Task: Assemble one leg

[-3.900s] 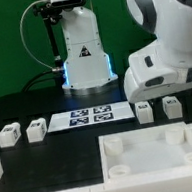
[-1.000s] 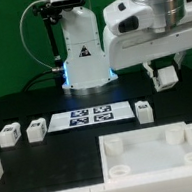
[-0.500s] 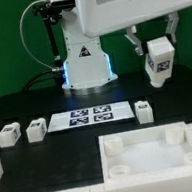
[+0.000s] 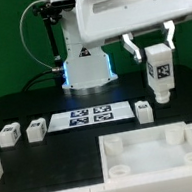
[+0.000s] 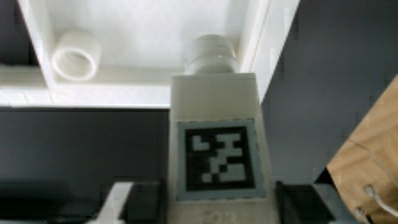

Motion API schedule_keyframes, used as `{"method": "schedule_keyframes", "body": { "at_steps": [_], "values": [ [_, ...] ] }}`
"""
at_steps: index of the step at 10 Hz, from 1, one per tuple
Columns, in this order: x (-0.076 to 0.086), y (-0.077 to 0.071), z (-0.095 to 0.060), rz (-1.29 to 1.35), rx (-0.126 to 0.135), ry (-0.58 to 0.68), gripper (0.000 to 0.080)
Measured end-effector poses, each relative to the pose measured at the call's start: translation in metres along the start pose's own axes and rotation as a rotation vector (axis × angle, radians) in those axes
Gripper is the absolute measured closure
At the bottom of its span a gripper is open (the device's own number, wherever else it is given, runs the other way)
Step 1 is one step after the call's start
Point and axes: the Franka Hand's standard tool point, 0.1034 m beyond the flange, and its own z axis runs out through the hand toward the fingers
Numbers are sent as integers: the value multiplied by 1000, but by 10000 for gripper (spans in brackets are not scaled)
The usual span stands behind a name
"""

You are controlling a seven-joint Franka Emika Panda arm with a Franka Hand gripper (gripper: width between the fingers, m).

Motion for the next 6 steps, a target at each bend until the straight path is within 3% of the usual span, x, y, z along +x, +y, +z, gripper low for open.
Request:
{"method": "schedule_keyframes", "body": {
  "at_steps": [2, 3, 6],
  "values": [
    [36, -5, 12, 1, 14, 19, 507],
    [36, -6, 23, -10, 13, 56, 507],
    [33, -5, 25, -9, 14, 42, 506]
  ]
}}
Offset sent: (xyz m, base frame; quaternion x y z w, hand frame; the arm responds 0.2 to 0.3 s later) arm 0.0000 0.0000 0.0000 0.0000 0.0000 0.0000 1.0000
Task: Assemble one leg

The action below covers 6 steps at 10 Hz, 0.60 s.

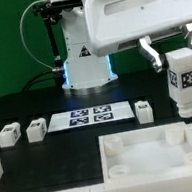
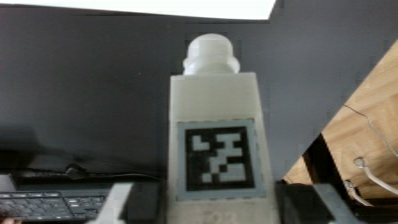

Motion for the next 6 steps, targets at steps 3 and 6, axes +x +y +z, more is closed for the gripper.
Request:
{"method": "schedule_keyframes", "body": {
  "at_steps": [3, 6],
  "values": [
    [-26, -17, 17, -23, -4, 44, 506],
    [-26, -4, 28, -42, -26, 45, 506]
  ]
}}
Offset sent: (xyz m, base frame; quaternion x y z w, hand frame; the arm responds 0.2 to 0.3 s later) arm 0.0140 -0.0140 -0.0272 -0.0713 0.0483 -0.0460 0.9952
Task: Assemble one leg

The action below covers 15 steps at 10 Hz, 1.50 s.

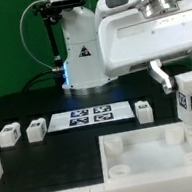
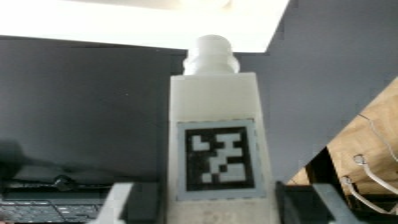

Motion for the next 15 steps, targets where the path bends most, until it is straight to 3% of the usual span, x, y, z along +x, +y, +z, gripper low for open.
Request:
{"method": "schedule_keyframes", "body": {
  "at_steps": [5, 13, 14, 15],
  "values": [
    [-26, -5, 20, -8, 6, -24, 506],
    [-37, -10, 29, -15, 10, -25, 506],
    [-37, -11, 29, -15, 10, -25, 426],
    [-37, -11, 29, -15, 10, -25, 290]
  ]
}}
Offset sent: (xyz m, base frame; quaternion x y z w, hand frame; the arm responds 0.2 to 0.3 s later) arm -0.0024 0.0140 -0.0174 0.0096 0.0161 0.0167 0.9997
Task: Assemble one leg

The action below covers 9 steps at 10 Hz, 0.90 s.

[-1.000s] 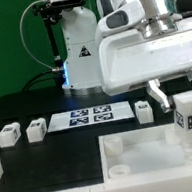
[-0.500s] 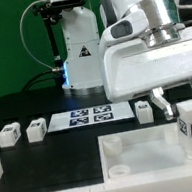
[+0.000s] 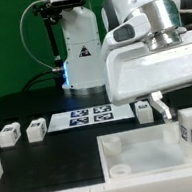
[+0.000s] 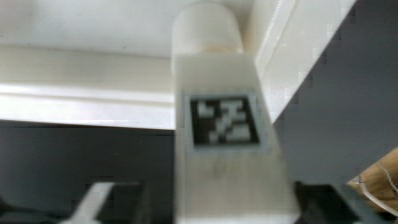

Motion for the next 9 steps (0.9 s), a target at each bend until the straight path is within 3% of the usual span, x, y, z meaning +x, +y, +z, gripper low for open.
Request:
{"method": "schedule_keyframes", "body": {
  "at_steps": [1, 2, 3, 9],
  "values": [
    [0, 0, 0, 0, 0, 0, 290],
    [0, 0, 0, 0, 0, 0, 180],
    [0, 0, 0, 0, 0, 0, 159],
    [0, -1, 0, 0, 1, -1, 151]
  ]
}}
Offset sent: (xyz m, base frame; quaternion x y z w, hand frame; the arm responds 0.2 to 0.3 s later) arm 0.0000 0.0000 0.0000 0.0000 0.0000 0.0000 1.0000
